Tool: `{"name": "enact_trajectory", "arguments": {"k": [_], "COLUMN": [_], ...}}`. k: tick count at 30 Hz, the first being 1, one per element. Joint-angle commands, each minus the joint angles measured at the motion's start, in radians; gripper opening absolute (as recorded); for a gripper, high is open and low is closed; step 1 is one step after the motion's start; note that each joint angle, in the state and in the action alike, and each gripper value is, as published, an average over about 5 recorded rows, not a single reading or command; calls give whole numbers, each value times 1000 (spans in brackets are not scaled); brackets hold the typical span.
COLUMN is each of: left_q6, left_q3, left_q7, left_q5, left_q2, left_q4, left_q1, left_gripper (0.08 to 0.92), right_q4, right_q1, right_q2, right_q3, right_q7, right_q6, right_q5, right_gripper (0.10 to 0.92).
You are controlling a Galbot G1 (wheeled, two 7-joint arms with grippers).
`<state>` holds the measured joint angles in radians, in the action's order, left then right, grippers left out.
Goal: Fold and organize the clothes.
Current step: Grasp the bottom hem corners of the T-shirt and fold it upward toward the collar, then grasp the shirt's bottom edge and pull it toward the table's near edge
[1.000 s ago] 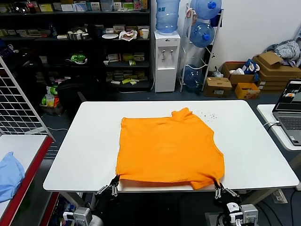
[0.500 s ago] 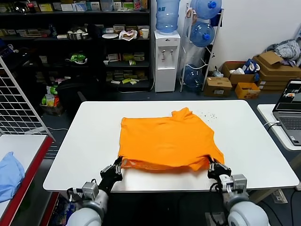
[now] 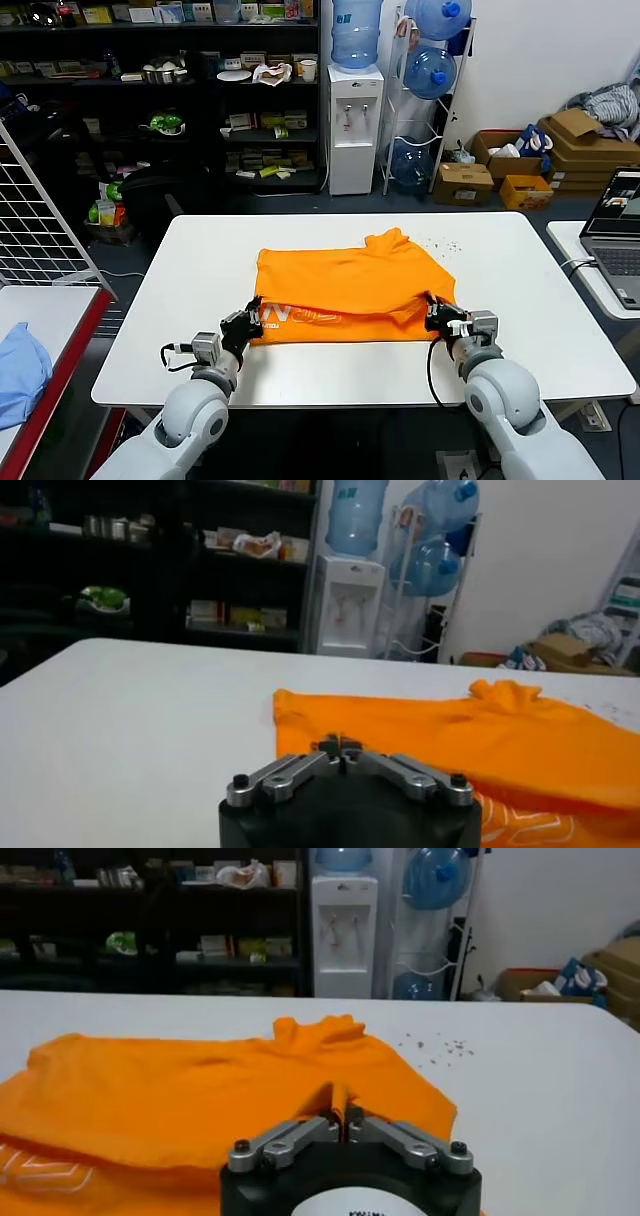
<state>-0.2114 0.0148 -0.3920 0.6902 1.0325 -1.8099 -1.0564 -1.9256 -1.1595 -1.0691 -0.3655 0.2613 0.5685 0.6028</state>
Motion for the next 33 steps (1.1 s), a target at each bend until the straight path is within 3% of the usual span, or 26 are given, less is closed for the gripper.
{"name": "enact_trajectory", "arguments": {"k": [1,14,22,27,33], "left_q6": [-35,-29,-29,-31,-32], "left_q3": [5,65,53,51,51], "left_q7": [7,28,25,21,18], "left_q5": [25,17,25,30,32], "left_q2": [-38,-65,-11,-4,-4], "left_q4": [-11,-105,-42,-28,-16], "left_q1": [24,-205,-207,-196,-188], "left_gripper": [216,588,822,913,921], "right_q4": [41,-22,80,132,182], "right_q1": [46,-207,-258,-241,-206], "right_q2": [14,84,122,123,128], "right_q3": [16,-113,-170,-171,-161], "right_q7": [-65,-165,-218,-228,-236], "right_q6": [-53,-156,-176,-168,-151], "right_q5": [-14,-94,-59,-26,7], "right_gripper": [310,691,890,920,921]}}
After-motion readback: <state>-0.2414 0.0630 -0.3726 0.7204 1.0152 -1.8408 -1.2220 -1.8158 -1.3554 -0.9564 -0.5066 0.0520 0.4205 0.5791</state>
